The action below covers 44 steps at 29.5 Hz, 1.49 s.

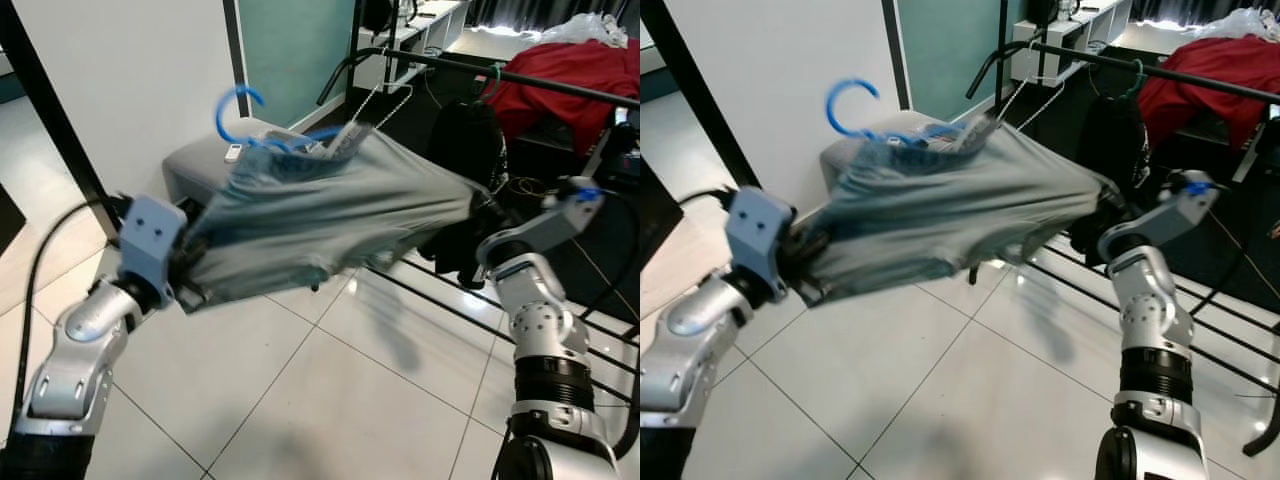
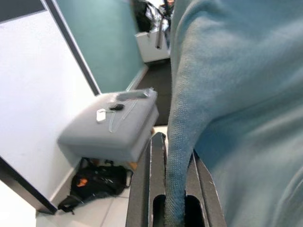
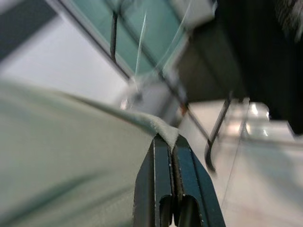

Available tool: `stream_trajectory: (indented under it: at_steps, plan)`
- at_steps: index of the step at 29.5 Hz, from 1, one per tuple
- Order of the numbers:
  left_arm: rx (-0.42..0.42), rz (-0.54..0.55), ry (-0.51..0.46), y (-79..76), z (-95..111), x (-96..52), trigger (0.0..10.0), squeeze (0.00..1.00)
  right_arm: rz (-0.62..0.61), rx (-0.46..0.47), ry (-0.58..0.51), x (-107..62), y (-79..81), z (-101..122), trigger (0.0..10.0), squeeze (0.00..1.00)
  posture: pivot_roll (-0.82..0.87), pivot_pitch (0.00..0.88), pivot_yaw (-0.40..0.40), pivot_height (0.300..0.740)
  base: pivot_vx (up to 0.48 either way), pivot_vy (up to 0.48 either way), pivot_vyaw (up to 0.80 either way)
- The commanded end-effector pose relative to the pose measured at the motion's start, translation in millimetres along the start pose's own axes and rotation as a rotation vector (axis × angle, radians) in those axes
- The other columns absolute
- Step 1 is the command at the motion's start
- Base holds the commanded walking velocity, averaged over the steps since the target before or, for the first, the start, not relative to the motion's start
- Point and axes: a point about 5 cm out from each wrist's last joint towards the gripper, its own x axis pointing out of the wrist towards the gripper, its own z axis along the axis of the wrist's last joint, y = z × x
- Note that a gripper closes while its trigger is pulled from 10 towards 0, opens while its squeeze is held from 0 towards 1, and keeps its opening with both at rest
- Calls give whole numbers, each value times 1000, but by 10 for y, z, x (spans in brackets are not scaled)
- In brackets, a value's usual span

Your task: Hang hanger

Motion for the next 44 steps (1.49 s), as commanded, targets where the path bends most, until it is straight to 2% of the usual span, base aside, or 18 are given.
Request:
stream_trajectory:
  at_steps: [1, 2, 3, 5, 6, 9, 13, 15, 16, 17, 18, 19, 33, 35, 39, 41, 42, 44]
  plan:
    - [-32, 87, -8, 89, 10, -7, 10000, 0, 30, -28, 108, -24, 80, -209, 0, 0, -87, 47, 6, 740, 0, 0, 0]
    - [-32, 87, -8, 89, 10, -7, 10000, 0, 30, -28, 108, -24, 80, -209, 0, 0, -87, 47, 6, 740, 0, 0, 0]
    - [-64, 92, -41, 43, 49, 14, 10000, 0, 119, -38, 185, -52, 278, -382, 0, 0, -88, 48, 7, 740, 0, 0, 0]
    - [-64, 92, -41, 43, 49, 14, 10000, 0, 119, -38, 185, -52, 278, -382, 0, 0, -88, 48, 7, 740, 0, 0, 0]
    - [-102, 79, -77, -34, 92, 39, 10000, 0, 202, -38, 247, -81, 470, -521, 0, 0, -86, 44, 1, 740, 0, 0, 0]
    - [-102, 79, -77, -34, 92, 39, 10000, 0, 202, -38, 247, -81, 470, -521, 0, 0, -86, 44, 1, 740, 0, 0, 0]
    - [-231, -30, -192, -332, 256, 131, 10000, 0, 418, -57, 328, -158, 911, -739, 0, 0, -83, 31, 0, 740, 0, 0, 0]
    - [-249, -69, -211, -401, 290, 144, 10000, 0, 438, -87, 330, -163, 953, -753, 0, 0, -83, 31, 0, 740, 0, 0, 0]
    - [-256, -92, -219, -437, 305, 149, 10000, 0, 431, -110, 323, -156, 947, -747, 4353, 0, -84, 29, 1, 740, 0, 0, 0]
    - [-251, -110, -217, -456, 311, 149, 10000, 0, 446, -121, 309, -162, 936, -718, 10000, 0, -84, 28, 1, 740, 0, 0, 0]
    - [-227, -131, -205, -460, 300, 141, 10000, 0, 483, -137, 291, -178, 920, -664, 10000, 875, -85, 25, 3, 740, 0, 0, 0]
    - [-201, -149, -189, -453, 282, 132, 10000, 0, 535, -153, 282, -205, 908, -616, 10000, 1000, -85, 25, 3, 740, 0, 0, 0]
    - [295, -449, 163, -108, -118, -137, 10000, 0, 887, -546, 552, -722, 420, -372, 10000, 1000, -80, 37, 4, 740, 0, 0, 0]
    - [445, -497, 247, 23, -174, -156, 10000, 0, 831, -732, 657, -772, 189, -362, 10000, 1000, -81, 38, 5, 740, 0, 0, 0]
    - [481, -508, 257, 61, -161, -145, 10000, 0, 788, -795, 646, -744, 104, -291, 10000, 1000, -82, 41, 10, 740, 0, 0, 0]
    - [489, -522, 255, 70, -140, -133, 10000, 0, 754, -795, 555, -672, 114, -162, 10000, 1000, -82, 42, 13, 740, 0, 0, 0]
    - [490, -551, 251, 73, -113, -121, 10000, 0, 730, -772, 417, -589, 170, 44, 10000, 1000, -80, 44, 18, 740, 0, 0, 0]
    - [490, -551, 251, 73, -113, -121, 10000, 0, 730, -772, 417, -589, 170, 44, 10000, 1000, -80, 44, 18, 740, 0, 0, 0]
